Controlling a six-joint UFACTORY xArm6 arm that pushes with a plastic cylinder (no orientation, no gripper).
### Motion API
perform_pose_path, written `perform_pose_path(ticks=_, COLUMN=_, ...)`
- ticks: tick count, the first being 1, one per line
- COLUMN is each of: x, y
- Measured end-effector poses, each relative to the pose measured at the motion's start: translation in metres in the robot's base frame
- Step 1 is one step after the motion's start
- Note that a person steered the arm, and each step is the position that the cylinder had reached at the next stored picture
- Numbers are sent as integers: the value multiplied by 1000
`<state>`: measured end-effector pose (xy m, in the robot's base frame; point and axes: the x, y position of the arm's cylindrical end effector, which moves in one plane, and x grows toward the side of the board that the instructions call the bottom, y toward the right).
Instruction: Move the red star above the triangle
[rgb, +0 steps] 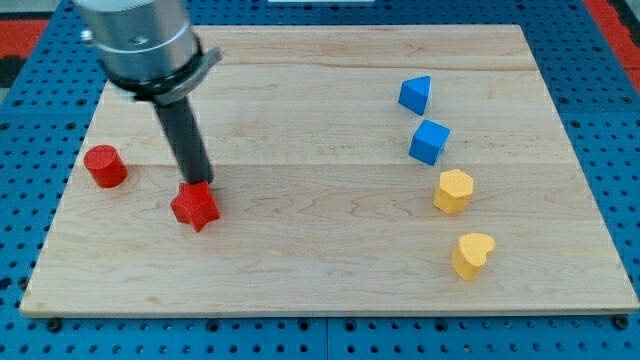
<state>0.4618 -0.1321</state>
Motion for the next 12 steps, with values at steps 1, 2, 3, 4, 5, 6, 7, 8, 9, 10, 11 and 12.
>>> perform_pose_path(ticks=1, x=28, y=-76)
perform_pose_path(ticks=2, x=91, y=-14)
perform_pose_path(ticks=3, x=33, y=20)
perform_pose_path(ticks=4, x=-34, y=-6)
perform_pose_path(ticks=5, x=51, y=-12)
perform_pose_path(ticks=6, x=15, y=-88)
perform_pose_path(ticks=7, x=-39, y=-52)
perform_pose_path(ticks=8, x=-57, y=91)
perform_pose_path(ticks=9, x=-24, y=115)
perform_pose_path(ticks=10, x=-16, y=194)
perform_pose_path(ticks=11, x=-76, y=177)
perform_pose_path(ticks=12, x=-92, y=146)
